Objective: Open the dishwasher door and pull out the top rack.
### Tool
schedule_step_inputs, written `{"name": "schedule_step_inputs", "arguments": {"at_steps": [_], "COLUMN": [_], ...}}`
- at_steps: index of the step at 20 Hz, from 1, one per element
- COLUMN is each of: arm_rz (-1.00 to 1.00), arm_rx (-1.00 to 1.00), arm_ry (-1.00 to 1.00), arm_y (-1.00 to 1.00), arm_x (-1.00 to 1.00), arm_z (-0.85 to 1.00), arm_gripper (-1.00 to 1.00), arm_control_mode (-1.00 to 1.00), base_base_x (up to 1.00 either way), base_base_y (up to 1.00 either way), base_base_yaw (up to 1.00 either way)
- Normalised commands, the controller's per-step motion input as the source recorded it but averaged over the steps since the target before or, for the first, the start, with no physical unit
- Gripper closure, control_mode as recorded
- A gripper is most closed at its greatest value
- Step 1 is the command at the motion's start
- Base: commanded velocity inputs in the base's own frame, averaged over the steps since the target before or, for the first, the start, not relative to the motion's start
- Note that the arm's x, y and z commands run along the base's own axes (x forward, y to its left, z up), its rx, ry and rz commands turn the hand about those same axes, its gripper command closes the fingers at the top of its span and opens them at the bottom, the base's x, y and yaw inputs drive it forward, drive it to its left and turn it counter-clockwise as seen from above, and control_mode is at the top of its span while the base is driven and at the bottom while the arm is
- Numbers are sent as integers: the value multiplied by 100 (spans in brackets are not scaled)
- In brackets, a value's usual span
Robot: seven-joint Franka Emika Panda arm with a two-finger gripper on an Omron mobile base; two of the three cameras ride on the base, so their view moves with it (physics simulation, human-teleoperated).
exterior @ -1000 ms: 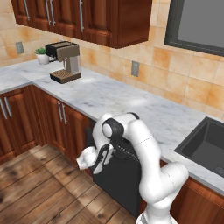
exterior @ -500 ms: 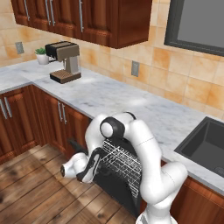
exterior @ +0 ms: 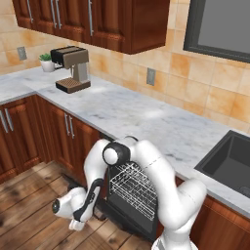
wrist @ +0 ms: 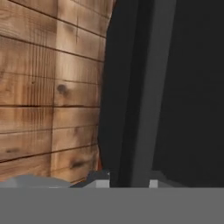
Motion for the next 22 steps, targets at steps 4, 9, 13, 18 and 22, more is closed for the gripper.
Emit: {"name": "schedule_step_inputs", "arguments": {"at_steps": [4,9,13,18,22], "arm_rz": [2,0,0,0,0], "arm_rx": [26,9,0,0,0], "arm_ry": [15,1,-1,-6,-5], "arm_y": [60,18,0,2,-17], "arm_x": [-52,-37,-34,-57,-24], "arm_z": [-64,46,100,100,100], "arm_gripper": [100,100,-100,-100,-100], "arm_control_mode": [-100,-100,-100,-100,-100], "base_base_x": [0,0,0,0,0], "base_base_y": [0,0,0,0,0], "base_base_yaw": [0,0,0,0,0]}}
